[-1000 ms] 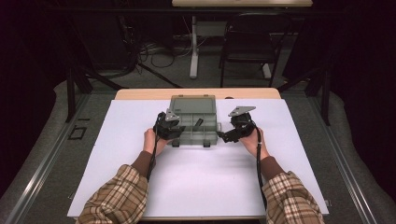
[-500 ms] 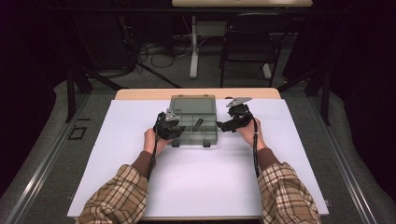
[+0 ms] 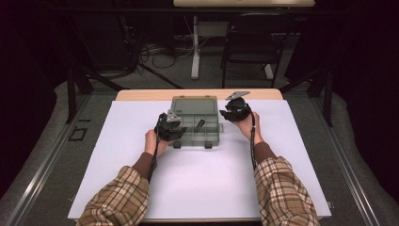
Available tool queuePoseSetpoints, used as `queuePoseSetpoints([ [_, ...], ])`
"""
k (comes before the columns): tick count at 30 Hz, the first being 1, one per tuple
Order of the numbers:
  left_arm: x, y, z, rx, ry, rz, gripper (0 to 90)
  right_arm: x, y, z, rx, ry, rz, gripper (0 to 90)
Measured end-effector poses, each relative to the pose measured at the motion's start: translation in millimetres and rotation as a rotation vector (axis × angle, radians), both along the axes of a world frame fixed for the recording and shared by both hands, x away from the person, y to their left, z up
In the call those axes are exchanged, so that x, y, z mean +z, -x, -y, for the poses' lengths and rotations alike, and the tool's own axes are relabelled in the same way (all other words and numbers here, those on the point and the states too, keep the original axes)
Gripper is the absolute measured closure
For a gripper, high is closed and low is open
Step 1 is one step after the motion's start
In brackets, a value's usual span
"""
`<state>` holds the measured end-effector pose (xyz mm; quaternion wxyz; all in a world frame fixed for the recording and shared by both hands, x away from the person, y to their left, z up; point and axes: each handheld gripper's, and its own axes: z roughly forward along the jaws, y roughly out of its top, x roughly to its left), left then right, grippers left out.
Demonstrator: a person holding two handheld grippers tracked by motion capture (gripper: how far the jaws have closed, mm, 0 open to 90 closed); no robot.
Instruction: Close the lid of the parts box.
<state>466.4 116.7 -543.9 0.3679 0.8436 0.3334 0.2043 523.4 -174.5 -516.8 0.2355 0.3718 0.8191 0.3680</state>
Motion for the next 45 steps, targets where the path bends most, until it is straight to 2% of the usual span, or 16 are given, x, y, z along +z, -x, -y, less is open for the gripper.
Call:
queuePoseSetpoints([
  [3,0.0,-0.1,0.0,-0.001,0.000,0.001,60.0,-3.8,-5.5,-1.3,-0.013,0.010,-0.016,81.9],
  [7,0.0,-0.2,-0.1,-0.002,-0.001,0.001,60.1,-9.8,-12.9,-4.1,-0.026,0.013,-0.033,89.5],
  [13,0.0,-0.2,-0.1,-0.003,0.000,0.001,60.2,-19.7,-19.7,-11.9,-0.029,0.043,-0.053,89.9],
  [16,-0.1,-0.4,-0.4,-0.006,0.000,0.002,60.3,-25.0,-24.1,-12.3,-0.039,0.041,-0.074,89.9],
  [20,-0.2,-0.5,-0.6,-0.008,0.001,0.002,60.4,-29.5,-28.4,-12.5,-0.032,0.047,-0.113,90.0],
  [25,-0.2,-0.7,-0.7,-0.011,0.000,0.002,60.6,-34.8,-30.3,-16.7,-0.017,0.067,-0.131,89.9],
  [27,-0.2,-1.0,-1.0,-0.017,0.000,0.004,60.8,-36.9,-31.1,-19.2,-0.021,0.082,-0.128,90.0],
  [30,0.1,-1.8,-2.7,-0.027,0.012,0.001,62.8,-39.4,-32.0,-20.0,-0.040,0.057,-0.127,90.0],
  [33,0.7,-2.0,-2.9,-0.031,0.013,0.000,64.1,-39.1,-32.3,-19.3,-0.035,0.063,-0.131,90.0],
  [45,3.8,-2.3,0.7,-0.029,-0.031,-0.003,62.9,-39.6,-32.6,-19.5,-0.035,0.061,-0.127,90.0],
])
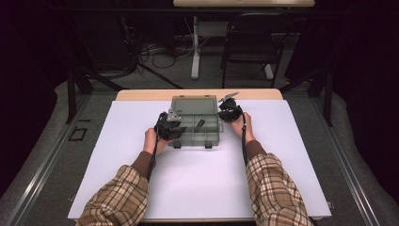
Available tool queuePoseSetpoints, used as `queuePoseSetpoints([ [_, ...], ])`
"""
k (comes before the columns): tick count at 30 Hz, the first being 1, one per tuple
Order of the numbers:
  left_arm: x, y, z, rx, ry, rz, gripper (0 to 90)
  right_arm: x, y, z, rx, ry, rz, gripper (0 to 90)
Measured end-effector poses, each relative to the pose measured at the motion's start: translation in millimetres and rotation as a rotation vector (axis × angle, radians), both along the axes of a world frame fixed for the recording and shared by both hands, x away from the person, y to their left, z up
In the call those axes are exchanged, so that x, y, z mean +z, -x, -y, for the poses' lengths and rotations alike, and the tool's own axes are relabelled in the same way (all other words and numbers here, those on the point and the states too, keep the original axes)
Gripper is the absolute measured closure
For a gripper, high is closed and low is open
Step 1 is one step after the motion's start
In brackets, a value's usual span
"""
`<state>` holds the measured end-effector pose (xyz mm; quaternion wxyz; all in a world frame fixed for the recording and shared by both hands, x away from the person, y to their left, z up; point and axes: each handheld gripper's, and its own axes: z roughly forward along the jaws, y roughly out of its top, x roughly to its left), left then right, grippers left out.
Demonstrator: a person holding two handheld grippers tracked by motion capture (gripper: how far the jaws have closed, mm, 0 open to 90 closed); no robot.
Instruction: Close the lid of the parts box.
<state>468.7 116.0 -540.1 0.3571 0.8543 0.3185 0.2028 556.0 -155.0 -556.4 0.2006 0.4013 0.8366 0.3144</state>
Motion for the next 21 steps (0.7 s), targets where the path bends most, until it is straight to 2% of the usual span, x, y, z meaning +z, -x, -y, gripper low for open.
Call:
queuePoseSetpoints([
  [7,1.1,-0.9,2.0,0.006,-0.020,-0.013,59.7,-0.3,0.3,0.2,0.002,-0.001,0.002,90.0],
  [10,-1.1,-2.4,5.1,0.017,-0.043,-0.034,55.4,-0.1,0.4,0.0,0.001,0.000,0.002,90.0],
  [13,-2.0,-1.6,10.1,0.022,-0.088,-0.021,52.6,0.0,0.8,-0.4,-0.003,0.003,0.000,90.0],
  [14,-2.0,-1.4,10.2,0.022,-0.091,-0.020,52.7,-0.6,0.6,-0.3,0.000,-0.003,0.007,90.0],
  [19,-1.5,-2.6,7.1,0.012,-0.069,-0.026,55.4,-0.2,1.2,-0.2,-0.012,-0.008,-0.007,90.0],
  [20,-1.5,-3.1,5.8,0.008,-0.058,-0.030,55.6,-0.5,0.3,0.5,-0.004,-0.009,0.001,90.0],
  [21,-1.6,-3.5,5.0,0.003,-0.053,-0.030,56.2,-0.1,0.8,0.6,-0.012,-0.013,-0.011,90.0],
])
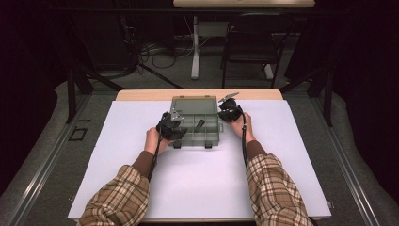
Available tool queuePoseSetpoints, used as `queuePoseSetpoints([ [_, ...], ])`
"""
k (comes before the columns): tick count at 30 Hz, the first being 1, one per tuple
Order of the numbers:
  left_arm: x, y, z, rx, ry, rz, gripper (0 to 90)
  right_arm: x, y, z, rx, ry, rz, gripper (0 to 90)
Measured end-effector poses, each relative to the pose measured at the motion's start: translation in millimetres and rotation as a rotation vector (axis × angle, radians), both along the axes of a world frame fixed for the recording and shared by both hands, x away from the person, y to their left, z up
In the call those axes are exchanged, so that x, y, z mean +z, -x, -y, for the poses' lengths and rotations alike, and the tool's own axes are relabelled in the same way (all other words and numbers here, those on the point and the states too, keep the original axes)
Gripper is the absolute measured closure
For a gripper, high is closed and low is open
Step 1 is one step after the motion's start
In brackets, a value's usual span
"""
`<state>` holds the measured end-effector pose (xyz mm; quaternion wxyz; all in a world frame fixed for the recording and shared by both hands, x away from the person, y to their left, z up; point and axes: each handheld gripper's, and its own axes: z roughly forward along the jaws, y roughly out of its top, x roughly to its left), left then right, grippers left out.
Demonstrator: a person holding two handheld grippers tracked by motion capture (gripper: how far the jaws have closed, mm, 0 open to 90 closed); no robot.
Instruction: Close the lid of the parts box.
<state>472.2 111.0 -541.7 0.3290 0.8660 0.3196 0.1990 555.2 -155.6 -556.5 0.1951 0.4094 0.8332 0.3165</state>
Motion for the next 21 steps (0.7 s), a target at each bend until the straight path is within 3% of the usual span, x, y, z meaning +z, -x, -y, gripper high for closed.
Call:
queuePoseSetpoints([
  [9,-0.3,-1.1,-2.6,-0.020,0.009,0.002,57.6,0.6,-3.8,-0.4,0.003,0.004,0.004,90.0],
  [21,-0.4,-1.2,-2.8,-0.022,0.012,0.001,57.8,-1.7,-8.8,1.6,-0.035,-0.048,0.006,90.0],
])
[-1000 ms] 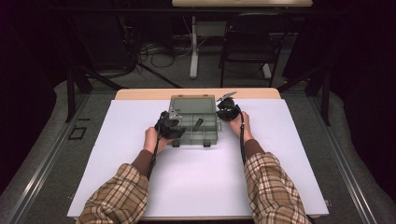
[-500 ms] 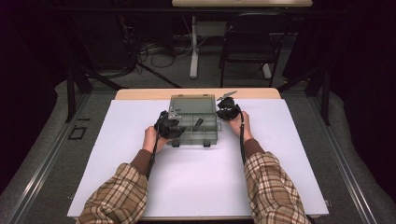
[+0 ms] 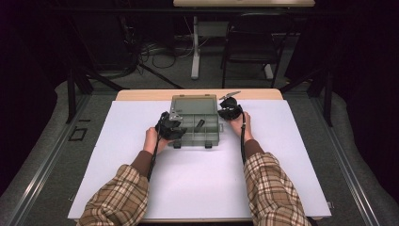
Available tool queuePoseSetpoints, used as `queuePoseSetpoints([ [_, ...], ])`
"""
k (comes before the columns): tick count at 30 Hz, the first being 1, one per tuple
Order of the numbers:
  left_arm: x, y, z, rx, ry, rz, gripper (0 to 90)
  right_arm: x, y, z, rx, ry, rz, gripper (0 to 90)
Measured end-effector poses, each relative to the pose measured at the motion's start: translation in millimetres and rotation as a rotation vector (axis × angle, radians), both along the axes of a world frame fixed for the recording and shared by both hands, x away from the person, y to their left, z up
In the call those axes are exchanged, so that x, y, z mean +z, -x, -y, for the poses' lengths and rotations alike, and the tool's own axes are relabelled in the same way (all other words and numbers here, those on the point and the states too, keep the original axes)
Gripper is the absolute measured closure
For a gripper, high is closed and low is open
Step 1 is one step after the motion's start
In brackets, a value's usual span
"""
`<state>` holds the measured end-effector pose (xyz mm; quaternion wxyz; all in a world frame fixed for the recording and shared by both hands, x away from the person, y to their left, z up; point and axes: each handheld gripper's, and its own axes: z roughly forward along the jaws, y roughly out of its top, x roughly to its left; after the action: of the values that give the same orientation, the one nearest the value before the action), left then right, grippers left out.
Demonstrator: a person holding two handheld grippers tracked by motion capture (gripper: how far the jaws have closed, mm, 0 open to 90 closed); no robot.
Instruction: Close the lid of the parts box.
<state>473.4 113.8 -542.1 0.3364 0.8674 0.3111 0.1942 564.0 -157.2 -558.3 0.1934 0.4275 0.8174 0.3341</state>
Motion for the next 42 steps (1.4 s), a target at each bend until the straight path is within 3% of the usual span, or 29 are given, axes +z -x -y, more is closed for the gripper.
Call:
queuePoseSetpoints([
  [4,0.0,0.1,0.0,0.000,-0.001,0.000,57.8,1.6,-1.0,-0.8,0.011,0.020,-0.009,90.0],
  [8,0.0,0.1,0.1,0.000,0.000,0.000,57.7,7.0,0.1,0.0,0.072,0.063,-0.046,90.0],
  [14,0.0,-0.1,-0.2,-0.003,0.001,-0.001,57.8,4.9,0.2,0.6,0.048,0.028,-0.059,90.0],
  [23,-0.2,-0.4,-1.0,-0.008,0.007,-0.001,58.1,2.4,-3.0,-0.4,0.022,0.006,-0.030,90.0],
  [27,-0.3,-0.3,-0.9,-0.006,0.008,-0.001,58.1,0.3,-2.6,-3.5,-0.022,-0.012,-0.008,90.0],
  [34,-0.1,-0.2,-1.0,-0.006,0.007,-0.003,58.0,1.9,-2.0,-3.1,-0.032,-0.030,0.040,90.0],
  [42,-0.1,-0.2,-1.2,-0.005,0.008,-0.003,58.0,2.4,0.1,-4.2,-0.028,-0.013,0.079,90.0],
])
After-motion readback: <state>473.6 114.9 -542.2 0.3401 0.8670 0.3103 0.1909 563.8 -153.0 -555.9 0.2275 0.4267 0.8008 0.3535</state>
